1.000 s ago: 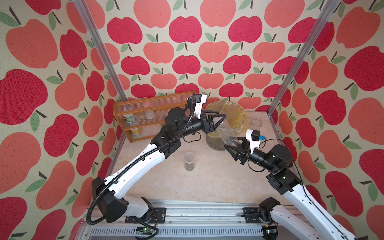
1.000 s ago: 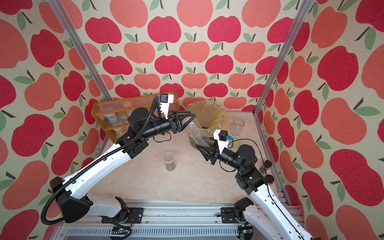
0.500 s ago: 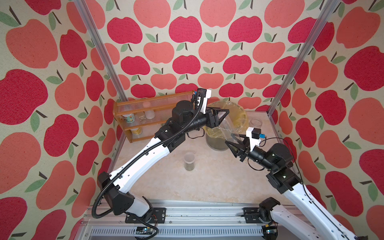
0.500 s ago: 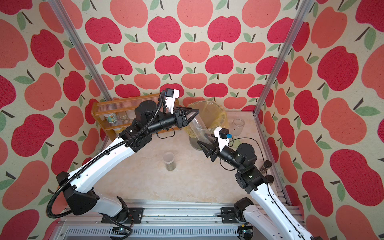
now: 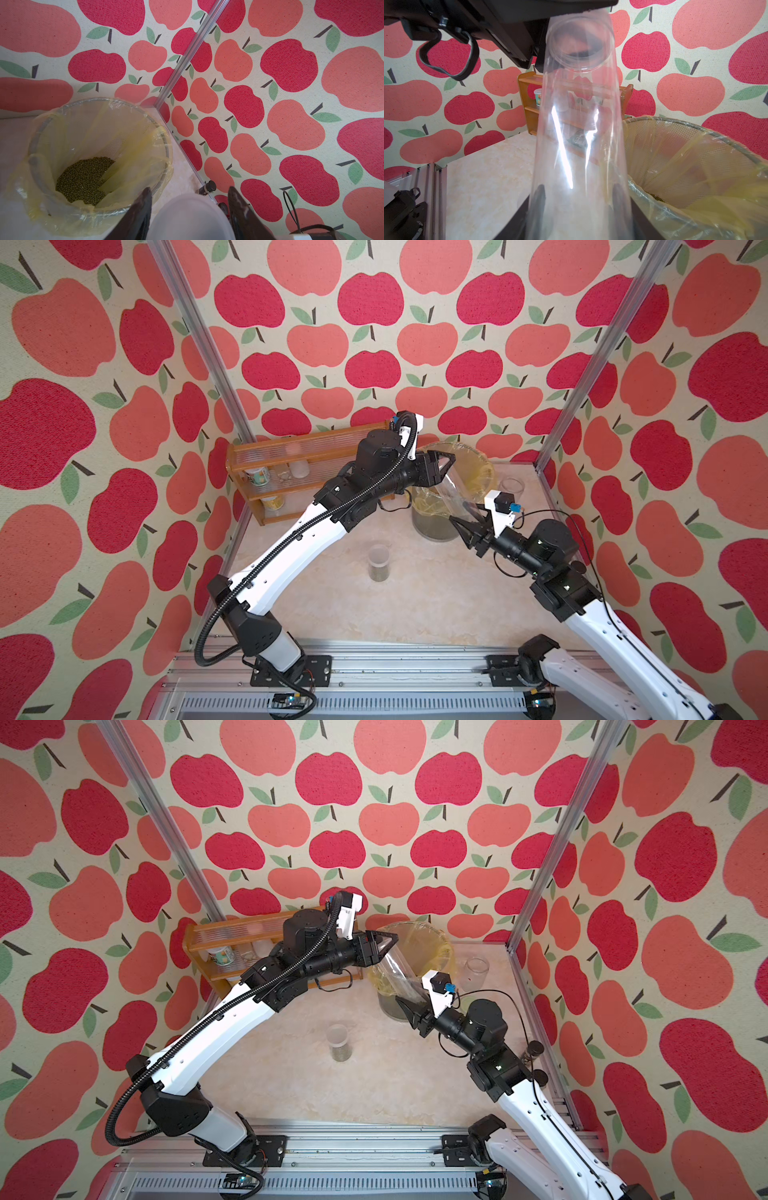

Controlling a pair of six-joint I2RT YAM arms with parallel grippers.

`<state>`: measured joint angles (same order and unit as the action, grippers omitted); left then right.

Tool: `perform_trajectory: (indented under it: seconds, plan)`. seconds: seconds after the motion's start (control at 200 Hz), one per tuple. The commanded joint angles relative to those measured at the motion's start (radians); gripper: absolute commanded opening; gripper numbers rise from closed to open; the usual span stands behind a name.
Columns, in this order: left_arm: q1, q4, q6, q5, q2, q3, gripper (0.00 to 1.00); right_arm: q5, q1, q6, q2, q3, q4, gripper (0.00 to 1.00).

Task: Empty moldy mung beans from jars
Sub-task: Unscrew the lid from the jar.

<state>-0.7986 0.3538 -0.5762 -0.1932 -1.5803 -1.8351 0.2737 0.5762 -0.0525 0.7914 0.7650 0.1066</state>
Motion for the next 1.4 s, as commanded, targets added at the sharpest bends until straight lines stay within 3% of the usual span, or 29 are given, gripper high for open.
perform_trajectory:
  seconds: [0.0, 0.63, 0.705, 0.745, 0.84, 0.95, 1.1, 1.211, 1.391]
  plan:
    - [-0.002, 0.103, 0.004, 0.043, -0.007, -0.049, 0.48, -0.132, -0.008, 0.019, -0.013, 0.03, -0.006, 0.41]
    - [0.029, 0.186, -0.056, -0.008, -0.074, -0.157, 0.49, -0.231, -0.008, 0.115, -0.021, 0.036, -0.055, 0.41]
    - [0.029, 0.173, -0.057, -0.017, -0.073, -0.149, 0.56, -0.209, -0.008, 0.108, -0.015, 0.04, -0.049, 0.41]
    - [0.029, 0.167, -0.052, -0.014, -0.07, -0.145, 0.66, -0.203, -0.008, 0.103, -0.014, 0.04, -0.048, 0.41]
    - [0.034, 0.141, -0.007, 0.004, -0.055, -0.146, 0.99, -0.184, -0.009, 0.1, -0.009, 0.039, -0.054, 0.41]
    - [0.076, 0.09, 0.011, 0.004, -0.019, -0.132, 1.0, -0.169, -0.009, 0.068, 0.008, 0.029, -0.074, 0.41]
    - [0.095, -0.088, 0.083, -0.037, 0.075, -0.008, 1.0, -0.138, -0.01, 0.035, -0.003, 0.001, -0.066, 0.41]
    - [0.111, -0.227, 0.114, -0.143, 0.15, 0.141, 1.0, -0.071, -0.016, -0.008, -0.028, -0.003, -0.059, 0.41]
    - [0.122, -0.504, 0.137, -0.367, 0.269, 0.396, 0.97, 0.197, -0.067, -0.162, -0.046, 0.022, -0.01, 0.42]
